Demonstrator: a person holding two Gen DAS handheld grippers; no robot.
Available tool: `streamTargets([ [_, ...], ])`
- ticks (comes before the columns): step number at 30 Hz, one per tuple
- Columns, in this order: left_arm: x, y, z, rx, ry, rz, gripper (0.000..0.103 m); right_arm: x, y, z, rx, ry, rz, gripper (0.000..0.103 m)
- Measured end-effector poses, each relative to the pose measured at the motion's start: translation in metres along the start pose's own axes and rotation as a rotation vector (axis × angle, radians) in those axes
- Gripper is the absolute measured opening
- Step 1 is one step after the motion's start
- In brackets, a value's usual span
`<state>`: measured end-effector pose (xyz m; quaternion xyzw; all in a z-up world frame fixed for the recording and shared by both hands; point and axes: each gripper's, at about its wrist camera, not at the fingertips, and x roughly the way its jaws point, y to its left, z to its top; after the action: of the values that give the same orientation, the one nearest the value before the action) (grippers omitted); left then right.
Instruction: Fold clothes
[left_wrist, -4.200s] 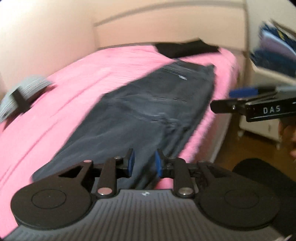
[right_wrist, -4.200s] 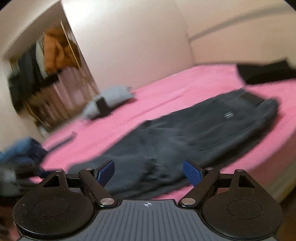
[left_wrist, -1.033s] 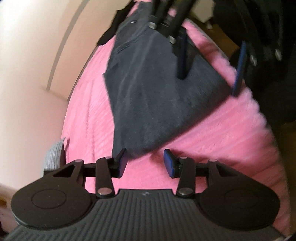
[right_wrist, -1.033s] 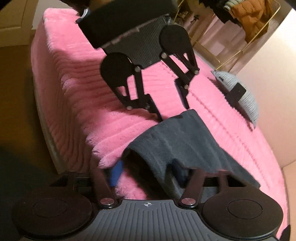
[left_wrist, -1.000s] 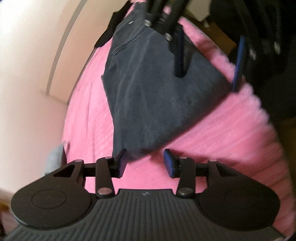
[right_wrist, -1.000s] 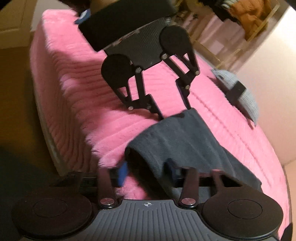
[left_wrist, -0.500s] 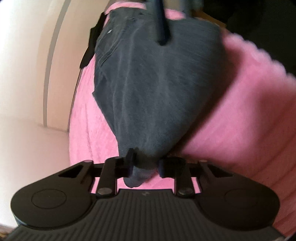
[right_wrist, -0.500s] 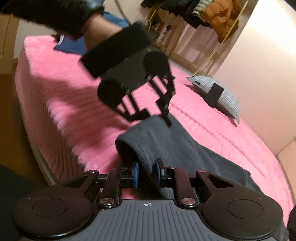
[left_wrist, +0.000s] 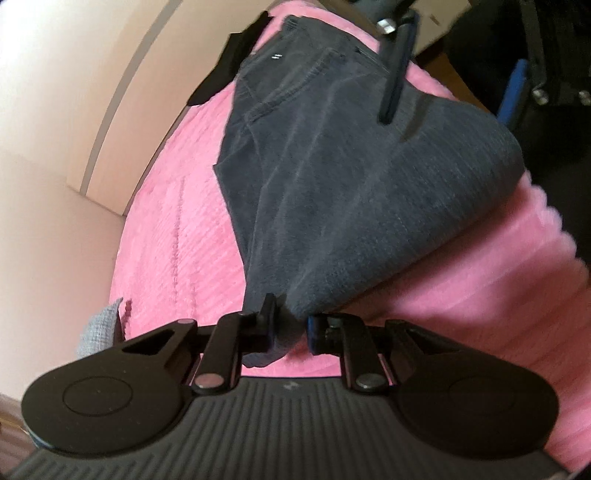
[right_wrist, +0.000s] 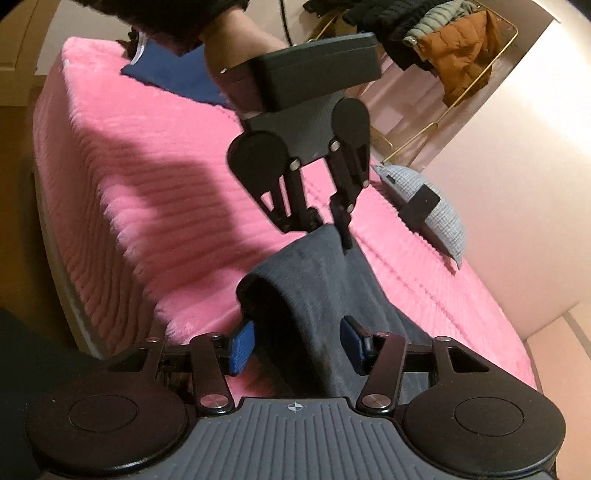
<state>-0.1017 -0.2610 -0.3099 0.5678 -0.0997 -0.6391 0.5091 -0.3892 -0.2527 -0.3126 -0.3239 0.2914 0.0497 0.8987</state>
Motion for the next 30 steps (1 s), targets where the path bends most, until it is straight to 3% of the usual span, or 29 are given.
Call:
streamTargets([
  [6,0.0,0.012,0.001,-0.07,-0.008,-0.023,0.013,0.021,0.012,0.004,-0.059,0.006,-0.04,0.078],
  [8,-0.001,0.013,0.001,-0.077,-0.009,-0.027,0.013,0.031,0.013,0.004,-0.074,0.025,-0.072,0.074],
  [9,-0.001,0.013,0.002,-0.078,-0.008,-0.029,0.013,0.036,0.011,0.002,-0.07,0.044,-0.088,0.047],
  [10,-0.002,0.013,0.002,-0.078,-0.007,-0.031,0.013,0.041,0.009,0.0,-0.065,0.062,-0.102,0.027],
  [13,-0.002,0.009,0.002,-0.07,-0.005,-0.021,0.013,0.036,-0.004,0.004,0.024,0.068,-0.087,0.016],
  [18,-0.014,-0.001,0.001,-0.103,0.008,0.021,0.009,0.008,-0.004,0.028,0.026,0.002,-0.05,0.016],
  [22,-0.061,-0.003,-0.007,-0.174,0.023,0.066,0.009,-0.017,0.012,0.059,0.023,-0.097,0.041,0.015],
  [25,-0.105,-0.012,-0.017,-0.18,0.078,0.089,0.009,-0.034,0.023,0.077,0.034,-0.187,0.118,0.015],
  [30,-0.159,-0.014,-0.019,-0.191,0.176,0.083,0.009,-0.05,0.01,0.083,0.159,-0.268,0.124,0.015],
])
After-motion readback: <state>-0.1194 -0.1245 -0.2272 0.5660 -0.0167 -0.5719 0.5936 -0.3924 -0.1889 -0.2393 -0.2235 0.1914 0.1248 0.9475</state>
